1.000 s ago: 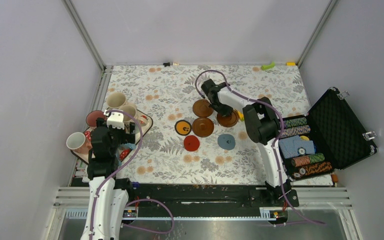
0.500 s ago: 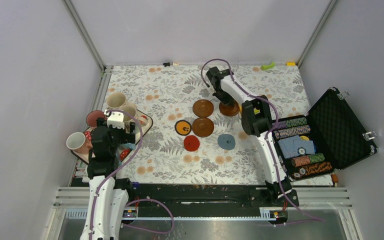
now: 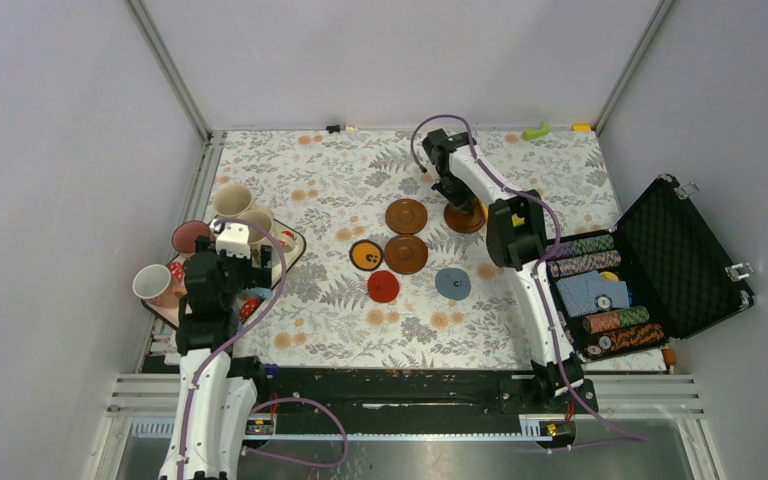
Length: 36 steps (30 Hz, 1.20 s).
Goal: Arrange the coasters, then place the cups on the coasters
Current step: Move the coaster to the center of the board.
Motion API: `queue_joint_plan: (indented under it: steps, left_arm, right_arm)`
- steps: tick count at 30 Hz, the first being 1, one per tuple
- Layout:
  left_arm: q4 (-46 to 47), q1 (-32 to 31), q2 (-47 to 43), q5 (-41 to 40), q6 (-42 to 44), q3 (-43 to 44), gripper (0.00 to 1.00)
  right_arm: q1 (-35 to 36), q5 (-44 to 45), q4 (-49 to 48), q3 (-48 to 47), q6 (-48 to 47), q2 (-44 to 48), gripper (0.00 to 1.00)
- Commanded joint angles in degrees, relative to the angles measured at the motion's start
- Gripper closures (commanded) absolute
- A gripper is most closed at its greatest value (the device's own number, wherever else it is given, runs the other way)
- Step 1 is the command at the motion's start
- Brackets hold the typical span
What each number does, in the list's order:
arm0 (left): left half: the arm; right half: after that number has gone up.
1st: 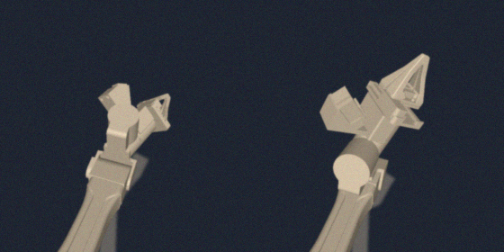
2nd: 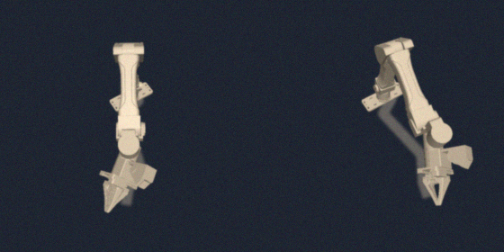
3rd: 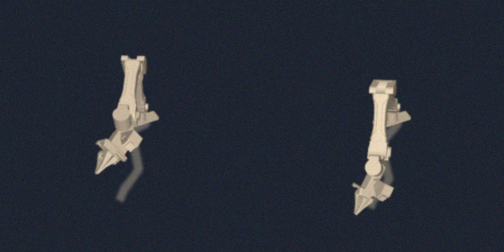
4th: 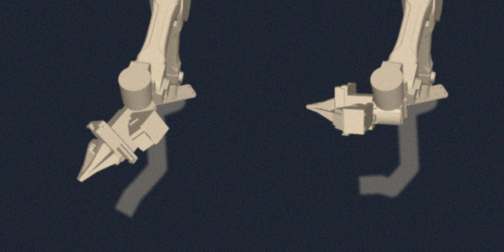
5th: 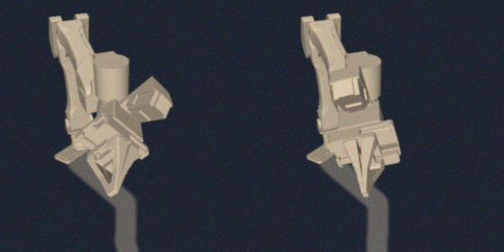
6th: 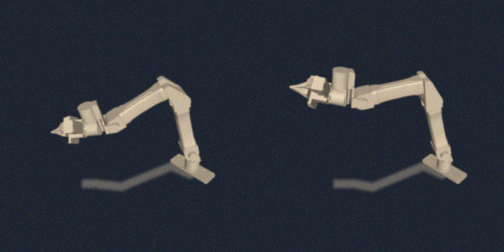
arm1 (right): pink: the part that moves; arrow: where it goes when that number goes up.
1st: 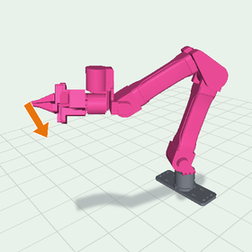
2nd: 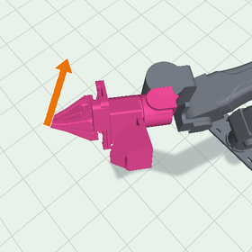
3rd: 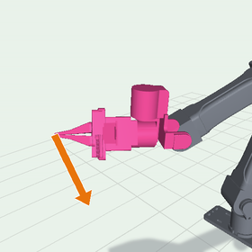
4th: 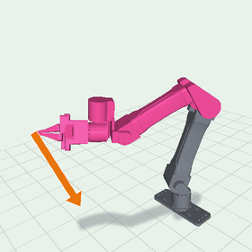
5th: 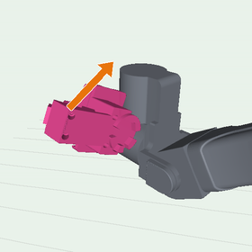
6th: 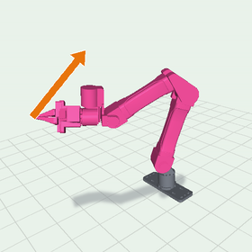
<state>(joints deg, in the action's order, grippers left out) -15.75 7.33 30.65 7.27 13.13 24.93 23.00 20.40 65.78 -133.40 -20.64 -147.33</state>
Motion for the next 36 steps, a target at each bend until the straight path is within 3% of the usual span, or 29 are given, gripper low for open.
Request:
queue_joint_plan:
  steps: [1, 6, 20, 29, 32, 36]
  left_arm:
    - [3.33, 0.29, -0.11, 0.39, 0.31, 0.03, 0.01]
    - [3.02, 0.30, -0.37, 0.73, 0.32, 0.23, 0.01]
    - [2.67, 0.26, -1.65, 0.30, 0.14, 0.21, 0.01]
    - [2.92, 0.33, -2.10, -0.26, 0.15, 0.10, 0.01]
    - [2.97, 0.31, -1.67, -0.33, 0.15, 0.07, 0.01]
    - [3.07, 0.30, -1.60, -0.67, 0.14, 0.16, 0.01]
  right_arm:
    - [-3.48, -5.17, 2.74, -3.22, 3.17, 0.96, 1.00]
    - [-6.91, -10.62, 0.01, 2.37, 4.35, 6.27, 1.00]
    - [-11.27, -10.39, -2.59, 7.03, 5.11, 10.01, 1.00]
    - [-10.65, -31.53, -7.18, 12.20, 6.71, 22.82, 1.00]
    - [-9.91, -31.79, -10.22, 14.48, 7.21, 25.18, 0.90]
    - [-8.18, -24.68, -12.53, 16.54, 5.78, 23.83, 0.77]
